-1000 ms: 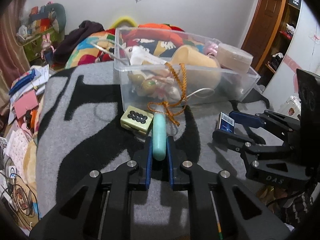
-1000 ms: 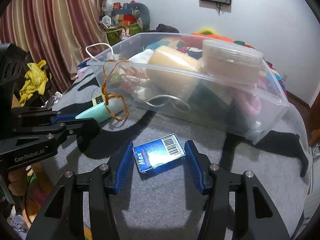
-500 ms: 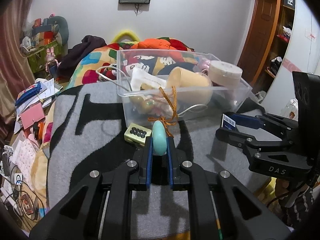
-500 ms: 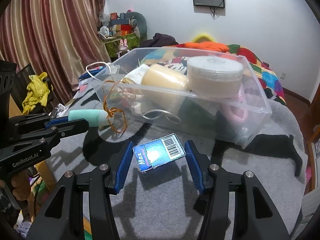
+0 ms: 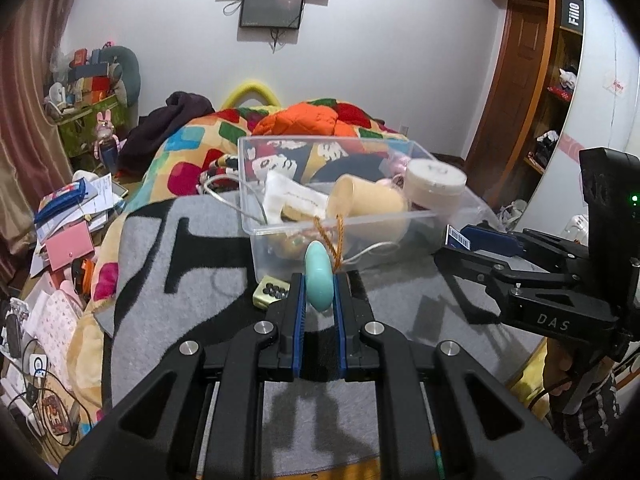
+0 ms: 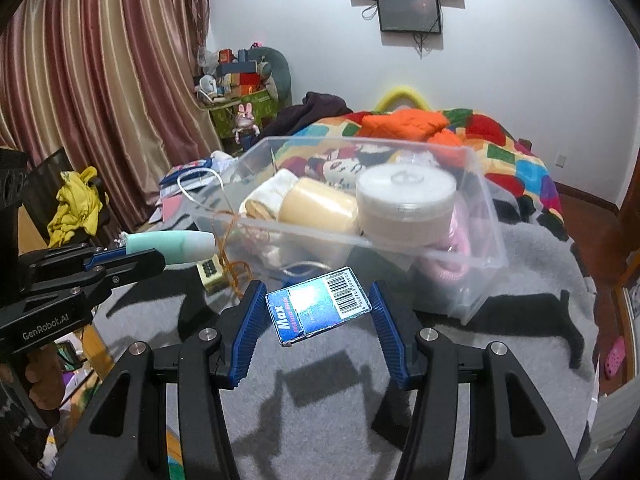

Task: Organize objects
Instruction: 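Carry the card and mint-green bottle over the clear box and lower them in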

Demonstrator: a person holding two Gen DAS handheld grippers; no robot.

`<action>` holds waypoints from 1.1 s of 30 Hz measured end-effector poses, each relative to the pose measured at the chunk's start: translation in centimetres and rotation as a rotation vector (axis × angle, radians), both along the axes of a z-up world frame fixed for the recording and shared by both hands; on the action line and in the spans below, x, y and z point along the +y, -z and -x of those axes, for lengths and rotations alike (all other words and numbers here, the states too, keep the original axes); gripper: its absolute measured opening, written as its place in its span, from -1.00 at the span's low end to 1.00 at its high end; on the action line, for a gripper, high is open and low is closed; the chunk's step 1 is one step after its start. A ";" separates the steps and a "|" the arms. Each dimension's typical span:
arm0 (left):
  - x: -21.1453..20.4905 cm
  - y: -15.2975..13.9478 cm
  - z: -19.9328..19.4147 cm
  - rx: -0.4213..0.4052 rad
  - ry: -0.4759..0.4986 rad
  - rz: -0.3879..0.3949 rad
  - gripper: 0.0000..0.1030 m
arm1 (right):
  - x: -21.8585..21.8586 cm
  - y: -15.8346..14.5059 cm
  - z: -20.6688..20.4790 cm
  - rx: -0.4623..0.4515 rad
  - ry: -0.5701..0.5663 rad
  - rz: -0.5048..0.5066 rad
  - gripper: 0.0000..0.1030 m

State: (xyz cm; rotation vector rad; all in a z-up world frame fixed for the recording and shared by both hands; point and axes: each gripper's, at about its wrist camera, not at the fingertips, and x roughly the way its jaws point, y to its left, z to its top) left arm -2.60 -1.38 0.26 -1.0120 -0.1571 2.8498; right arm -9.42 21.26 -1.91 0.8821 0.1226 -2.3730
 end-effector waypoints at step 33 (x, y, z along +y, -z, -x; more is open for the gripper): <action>-2.0 -2.2 3.1 0.086 -0.031 -0.071 -0.76 | -2.3 -3.1 2.7 0.069 -0.016 0.001 -0.04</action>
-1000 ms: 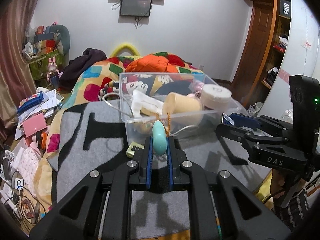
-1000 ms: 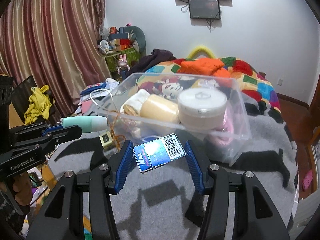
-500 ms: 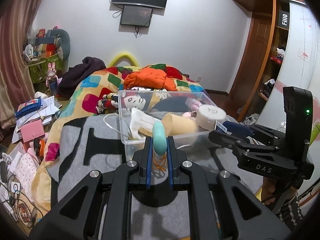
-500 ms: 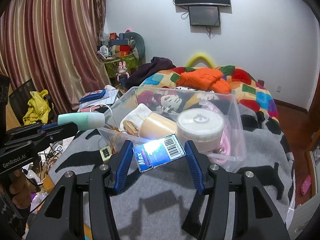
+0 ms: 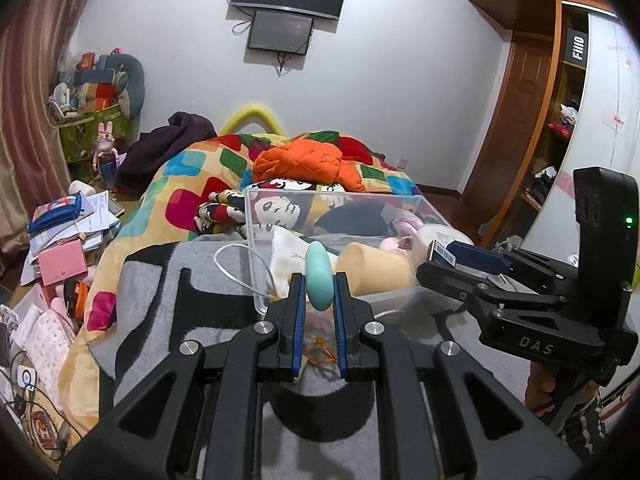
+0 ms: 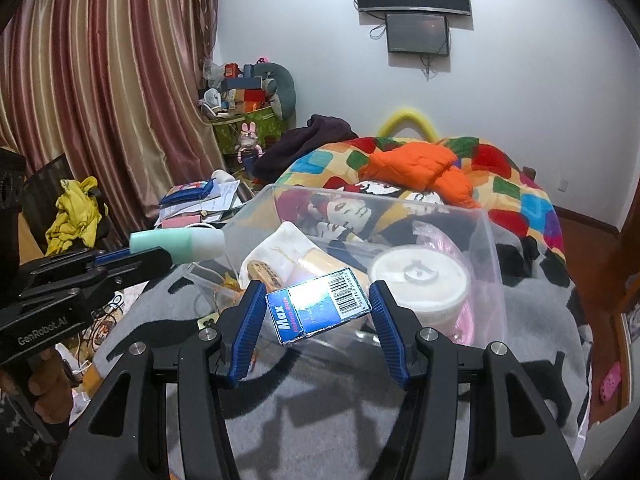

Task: Organize objects
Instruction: 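Carry the card and mint-green bottle over the clear box and lower them in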

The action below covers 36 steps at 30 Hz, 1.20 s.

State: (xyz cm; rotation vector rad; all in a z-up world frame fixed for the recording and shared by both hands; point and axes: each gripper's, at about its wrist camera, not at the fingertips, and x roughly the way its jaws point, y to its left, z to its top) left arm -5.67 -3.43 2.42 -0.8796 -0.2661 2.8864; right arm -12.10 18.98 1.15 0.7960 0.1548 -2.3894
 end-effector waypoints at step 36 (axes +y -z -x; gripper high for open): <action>-2.7 1.4 2.6 -0.043 -0.004 -0.077 -0.76 | -5.5 1.8 2.8 0.020 -0.057 -0.103 0.27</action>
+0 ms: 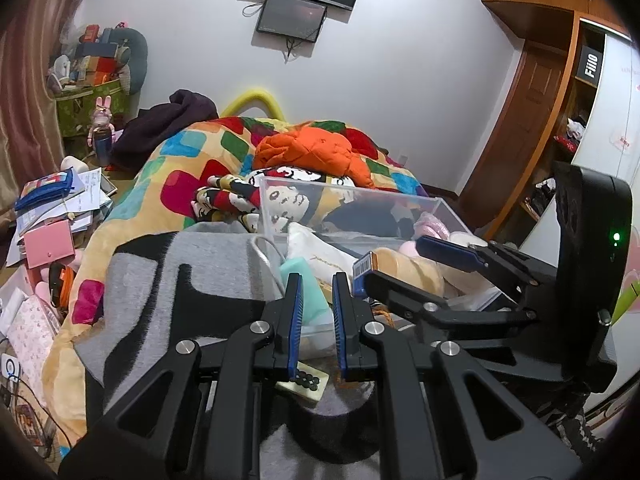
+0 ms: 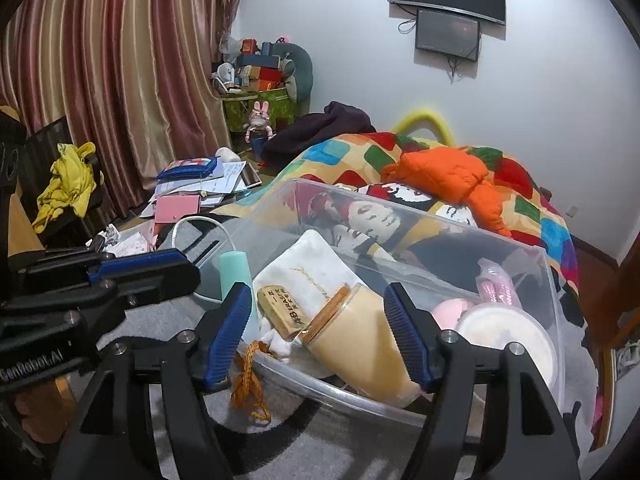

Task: Organize objects
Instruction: 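Carry the card and mint-green bottle over the clear box and lower them in, then open both grippers to drop the card and bottle, then withdraw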

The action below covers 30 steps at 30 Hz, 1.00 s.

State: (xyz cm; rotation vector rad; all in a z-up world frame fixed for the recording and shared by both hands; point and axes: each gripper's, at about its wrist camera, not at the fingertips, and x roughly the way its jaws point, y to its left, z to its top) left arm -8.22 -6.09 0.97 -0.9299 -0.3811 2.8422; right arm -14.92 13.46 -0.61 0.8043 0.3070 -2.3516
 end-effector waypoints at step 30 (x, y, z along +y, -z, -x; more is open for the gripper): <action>-0.3 4.2 -3.3 -0.157 0.000 0.117 0.01 | 4.5 0.2 -4.6 -0.008 0.055 0.018 0.44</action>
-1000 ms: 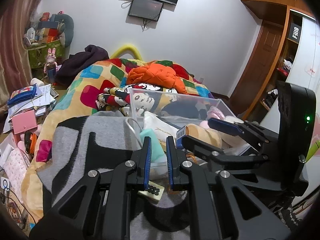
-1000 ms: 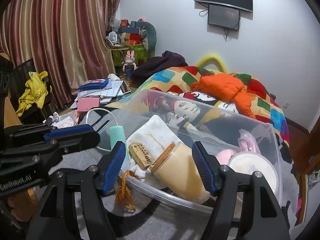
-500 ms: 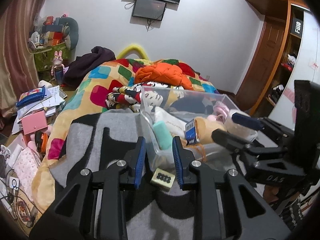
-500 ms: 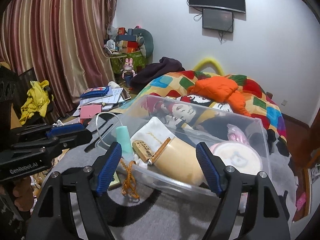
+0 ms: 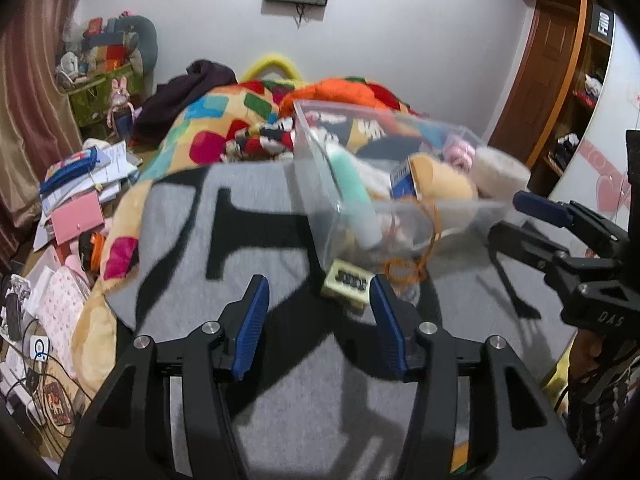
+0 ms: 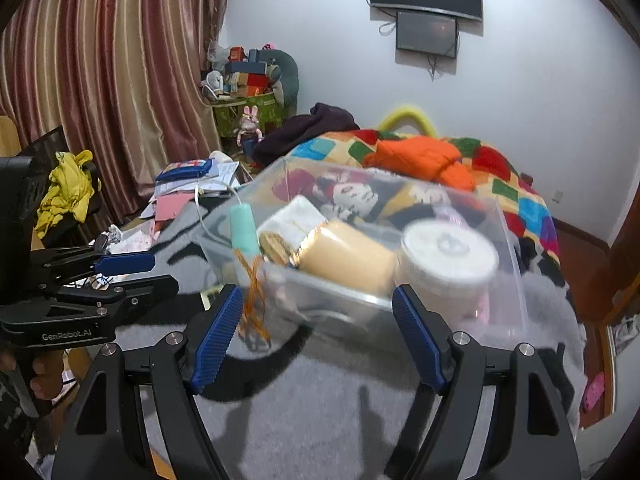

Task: Organize objects
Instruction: 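Open both grippers to drop the card and bottle, then withdraw, then grasp the white dotted tile with the left gripper while the right grasps the orange cord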

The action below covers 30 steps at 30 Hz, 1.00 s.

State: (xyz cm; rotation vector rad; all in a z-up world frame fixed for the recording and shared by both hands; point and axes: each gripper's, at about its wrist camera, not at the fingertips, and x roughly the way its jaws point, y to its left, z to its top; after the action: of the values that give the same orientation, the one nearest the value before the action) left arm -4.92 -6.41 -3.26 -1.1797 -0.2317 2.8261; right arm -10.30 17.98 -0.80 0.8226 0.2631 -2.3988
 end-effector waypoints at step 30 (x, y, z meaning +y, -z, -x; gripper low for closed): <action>3.4 3.1 3.9 -0.094 0.014 0.121 -0.27 | 10.3 5.0 1.5 -0.163 0.222 0.091 0.30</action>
State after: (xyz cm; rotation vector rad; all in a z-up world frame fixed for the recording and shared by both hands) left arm -8.83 -2.98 -6.31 -1.3332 -0.0580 2.8109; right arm -11.75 28.29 -5.85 1.0458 -0.0025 -2.5073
